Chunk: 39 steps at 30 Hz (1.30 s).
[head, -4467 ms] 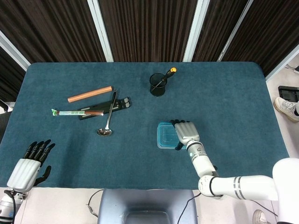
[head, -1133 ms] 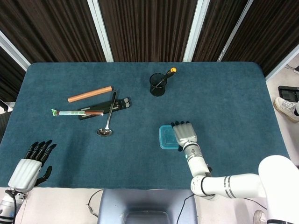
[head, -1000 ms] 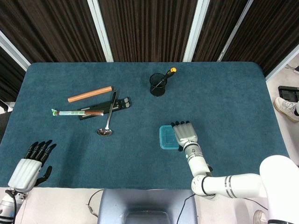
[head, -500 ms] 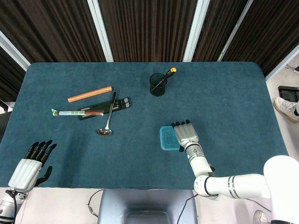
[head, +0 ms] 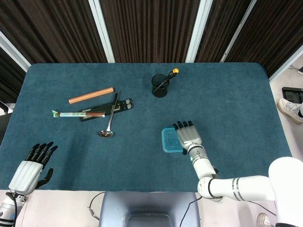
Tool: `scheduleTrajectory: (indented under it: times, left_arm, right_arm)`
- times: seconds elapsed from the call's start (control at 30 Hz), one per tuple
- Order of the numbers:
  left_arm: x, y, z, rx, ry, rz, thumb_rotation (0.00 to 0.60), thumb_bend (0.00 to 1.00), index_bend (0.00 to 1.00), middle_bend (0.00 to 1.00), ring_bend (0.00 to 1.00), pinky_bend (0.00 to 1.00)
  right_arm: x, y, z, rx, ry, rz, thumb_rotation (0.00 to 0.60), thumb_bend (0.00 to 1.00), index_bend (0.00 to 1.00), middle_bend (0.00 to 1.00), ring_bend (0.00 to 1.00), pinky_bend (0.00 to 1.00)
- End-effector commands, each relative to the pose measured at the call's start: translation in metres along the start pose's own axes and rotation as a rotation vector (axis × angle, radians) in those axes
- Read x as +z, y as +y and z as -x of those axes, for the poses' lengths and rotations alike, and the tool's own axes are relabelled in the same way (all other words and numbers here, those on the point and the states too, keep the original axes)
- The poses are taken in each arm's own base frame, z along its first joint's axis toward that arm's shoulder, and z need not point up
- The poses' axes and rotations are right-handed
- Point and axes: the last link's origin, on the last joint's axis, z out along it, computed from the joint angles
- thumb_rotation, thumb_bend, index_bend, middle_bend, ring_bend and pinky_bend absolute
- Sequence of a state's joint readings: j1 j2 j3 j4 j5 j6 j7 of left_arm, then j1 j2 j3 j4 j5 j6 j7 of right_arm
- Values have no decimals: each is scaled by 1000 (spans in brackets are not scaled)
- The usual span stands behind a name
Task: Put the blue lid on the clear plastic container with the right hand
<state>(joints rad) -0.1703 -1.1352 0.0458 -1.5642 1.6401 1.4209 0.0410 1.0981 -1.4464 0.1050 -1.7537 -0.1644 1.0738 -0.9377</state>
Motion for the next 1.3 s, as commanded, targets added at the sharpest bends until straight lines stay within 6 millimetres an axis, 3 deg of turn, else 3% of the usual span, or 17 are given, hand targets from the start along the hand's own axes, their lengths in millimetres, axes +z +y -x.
scheduleTrajectory:
  times: [0.03, 0.37, 0.57, 0.7, 1.03, 1.3]
  left_arm:
    - [0, 0, 0, 0, 0, 0, 600, 497, 0, 2, 1, 42]
    - [0, -1, 0, 0, 0, -2, 600, 495, 0, 2, 1, 42]
    - [1, 3, 2, 9, -8, 7, 600, 495, 0, 2, 1, 42]
    - [3, 3, 3, 11, -14, 6, 600, 495, 0, 2, 1, 42]
    - [2, 0, 1, 1, -8, 1, 600, 495, 0, 2, 1, 42]
    - [-1, 0, 1, 0, -5, 4, 600, 497, 0, 2, 1, 42]
  right_arm:
    - [0, 0, 0, 2, 0, -1, 600, 211, 107, 128, 88, 165]
    - [-24, 17, -15, 33, 35, -47, 600, 211, 90, 87, 39, 116]
    - [-29, 24, -28, 123, 107, -82, 600, 211, 314, 85, 1, 85]
    - [-22, 15, -29, 133, 120, -93, 600, 211, 406, 83, 0, 46]
    - [-7, -23, -22, 50, 102, -78, 600, 212, 420, 82, 0, 25]
    - [-4, -24, -21, 41, 100, -44, 600, 211, 418, 82, 0, 25]
